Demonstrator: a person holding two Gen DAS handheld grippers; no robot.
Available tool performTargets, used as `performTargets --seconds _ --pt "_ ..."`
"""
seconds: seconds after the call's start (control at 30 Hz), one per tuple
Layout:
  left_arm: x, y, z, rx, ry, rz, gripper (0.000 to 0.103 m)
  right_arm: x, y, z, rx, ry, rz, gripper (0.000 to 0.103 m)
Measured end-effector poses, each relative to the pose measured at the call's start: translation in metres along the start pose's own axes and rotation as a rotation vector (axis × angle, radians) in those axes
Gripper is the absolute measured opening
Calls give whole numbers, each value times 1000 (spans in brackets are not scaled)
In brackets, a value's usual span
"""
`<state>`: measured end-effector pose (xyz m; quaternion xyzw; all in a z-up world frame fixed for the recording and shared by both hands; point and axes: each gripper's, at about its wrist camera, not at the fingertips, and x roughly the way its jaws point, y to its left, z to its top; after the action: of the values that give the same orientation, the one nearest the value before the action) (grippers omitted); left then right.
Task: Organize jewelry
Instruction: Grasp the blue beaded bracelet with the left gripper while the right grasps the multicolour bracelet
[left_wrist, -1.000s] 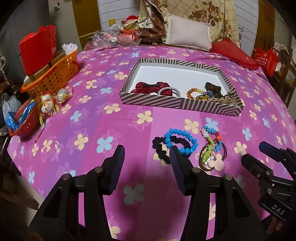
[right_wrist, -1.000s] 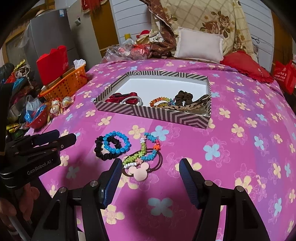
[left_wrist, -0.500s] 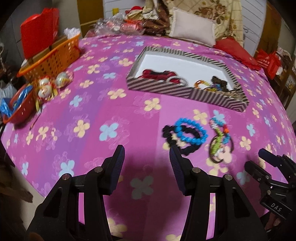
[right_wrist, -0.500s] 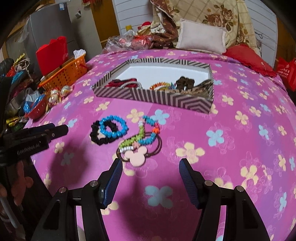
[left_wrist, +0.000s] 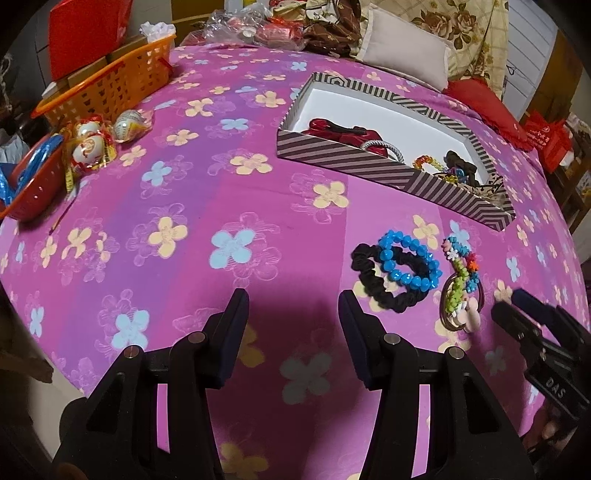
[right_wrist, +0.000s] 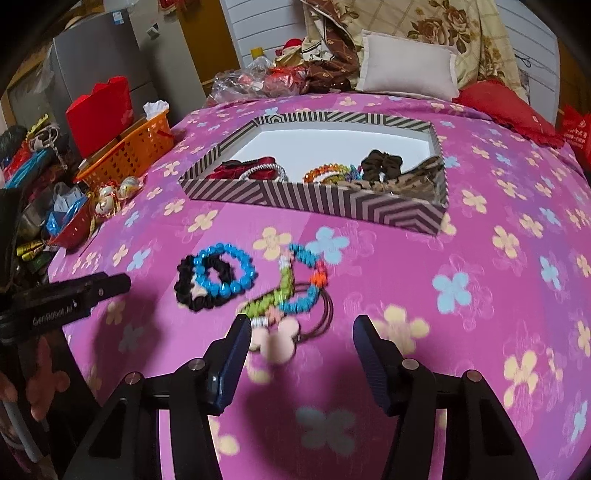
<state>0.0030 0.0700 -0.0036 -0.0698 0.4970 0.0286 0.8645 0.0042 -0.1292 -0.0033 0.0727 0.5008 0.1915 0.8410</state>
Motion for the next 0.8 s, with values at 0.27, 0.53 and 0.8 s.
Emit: performTargets --seconds 0.27,0.53,0.8 --pt "15 0 15 -17 43 -19 50 27 -2 24 -17 29 -4 56" --pt "29 -13 41 -10 76 -58 50 53 -6 30 -29 66 -15 56" --pt "59 -42 65 65 173 -98 50 55 -9 30 -71 48 -41 38"
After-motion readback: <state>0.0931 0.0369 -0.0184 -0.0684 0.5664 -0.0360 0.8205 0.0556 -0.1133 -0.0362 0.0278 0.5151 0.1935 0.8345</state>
